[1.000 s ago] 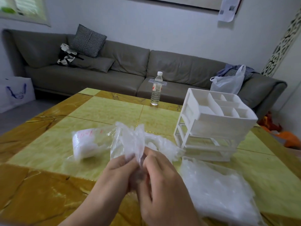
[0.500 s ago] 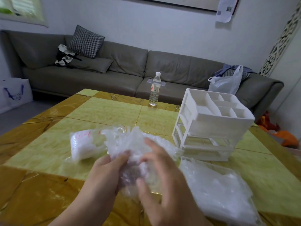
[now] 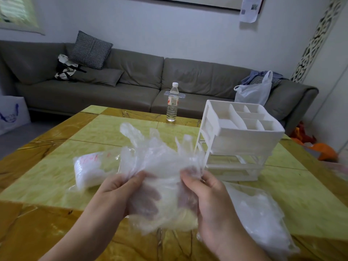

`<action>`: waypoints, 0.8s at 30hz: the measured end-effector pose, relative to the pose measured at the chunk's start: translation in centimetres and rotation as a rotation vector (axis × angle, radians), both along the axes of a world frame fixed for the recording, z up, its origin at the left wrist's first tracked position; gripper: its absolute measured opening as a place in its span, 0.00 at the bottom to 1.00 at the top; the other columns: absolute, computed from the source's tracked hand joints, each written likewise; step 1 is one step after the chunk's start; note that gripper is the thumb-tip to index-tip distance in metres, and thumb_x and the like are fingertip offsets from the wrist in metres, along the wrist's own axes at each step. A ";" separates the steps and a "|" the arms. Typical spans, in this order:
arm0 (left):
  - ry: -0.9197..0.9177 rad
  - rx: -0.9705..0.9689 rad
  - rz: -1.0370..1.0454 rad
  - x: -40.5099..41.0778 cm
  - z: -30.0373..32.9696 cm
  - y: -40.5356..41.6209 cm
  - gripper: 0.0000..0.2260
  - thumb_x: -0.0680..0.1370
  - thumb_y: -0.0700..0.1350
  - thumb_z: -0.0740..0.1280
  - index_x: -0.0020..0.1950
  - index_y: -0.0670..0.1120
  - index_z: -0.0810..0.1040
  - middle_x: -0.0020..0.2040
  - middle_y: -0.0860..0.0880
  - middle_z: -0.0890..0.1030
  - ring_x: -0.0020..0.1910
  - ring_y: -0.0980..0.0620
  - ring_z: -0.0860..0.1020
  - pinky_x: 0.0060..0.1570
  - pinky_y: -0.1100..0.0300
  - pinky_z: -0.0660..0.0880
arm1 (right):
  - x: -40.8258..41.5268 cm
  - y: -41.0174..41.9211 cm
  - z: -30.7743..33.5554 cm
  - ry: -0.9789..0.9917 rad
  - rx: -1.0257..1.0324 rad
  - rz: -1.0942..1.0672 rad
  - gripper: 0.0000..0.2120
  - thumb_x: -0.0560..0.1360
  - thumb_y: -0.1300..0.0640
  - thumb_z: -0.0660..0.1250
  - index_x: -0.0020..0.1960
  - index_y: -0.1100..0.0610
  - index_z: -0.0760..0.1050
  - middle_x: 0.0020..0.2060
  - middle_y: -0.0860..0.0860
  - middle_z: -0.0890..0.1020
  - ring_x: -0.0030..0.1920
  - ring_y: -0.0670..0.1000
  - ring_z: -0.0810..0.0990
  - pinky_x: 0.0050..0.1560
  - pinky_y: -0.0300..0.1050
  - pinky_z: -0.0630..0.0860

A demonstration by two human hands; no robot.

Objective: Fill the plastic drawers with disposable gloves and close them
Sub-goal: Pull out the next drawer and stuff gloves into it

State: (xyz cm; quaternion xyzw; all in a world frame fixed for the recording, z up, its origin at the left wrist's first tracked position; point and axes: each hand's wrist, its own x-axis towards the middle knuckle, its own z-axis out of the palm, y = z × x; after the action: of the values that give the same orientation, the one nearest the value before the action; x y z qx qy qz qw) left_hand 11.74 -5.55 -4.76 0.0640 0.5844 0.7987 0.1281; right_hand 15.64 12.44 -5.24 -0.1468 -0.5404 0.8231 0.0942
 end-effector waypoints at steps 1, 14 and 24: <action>-0.039 -0.007 0.046 0.2 -0.1 0.2 0.13 0.81 0.44 0.66 0.47 0.37 0.87 0.34 0.39 0.84 0.26 0.49 0.81 0.23 0.62 0.76 | 0.0 0.1 0.1 0.010 0.052 -0.049 0.01 0.77 0.62 0.75 0.48 0.57 0.85 0.41 0.58 0.83 0.40 0.55 0.81 0.34 0.46 0.79; -0.228 0.141 -0.133 0.1 -1.1 0.4 0.35 0.72 0.66 0.74 0.70 0.44 0.78 0.60 0.34 0.84 0.56 0.33 0.84 0.51 0.37 0.83 | -0.1 0.6 -1.5 0.047 0.236 -0.140 0.06 0.81 0.64 0.71 0.45 0.58 0.83 0.35 0.54 0.81 0.39 0.54 0.77 0.43 0.51 0.72; 0.082 -0.135 -0.110 0.6 -1.6 0.3 0.13 0.77 0.33 0.71 0.59 0.45 0.85 0.40 0.33 0.84 0.33 0.43 0.82 0.29 0.57 0.79 | -0.3 2.4 0.0 -0.054 0.100 -0.257 0.21 0.87 0.51 0.62 0.44 0.64 0.84 0.32 0.59 0.83 0.28 0.55 0.80 0.26 0.45 0.74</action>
State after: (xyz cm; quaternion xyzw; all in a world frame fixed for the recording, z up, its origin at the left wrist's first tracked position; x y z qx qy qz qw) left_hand 12.32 -5.28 -6.38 0.1198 0.6373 0.7459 0.1518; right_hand 15.34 14.80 -5.20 -0.2322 -0.5599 0.7720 0.1916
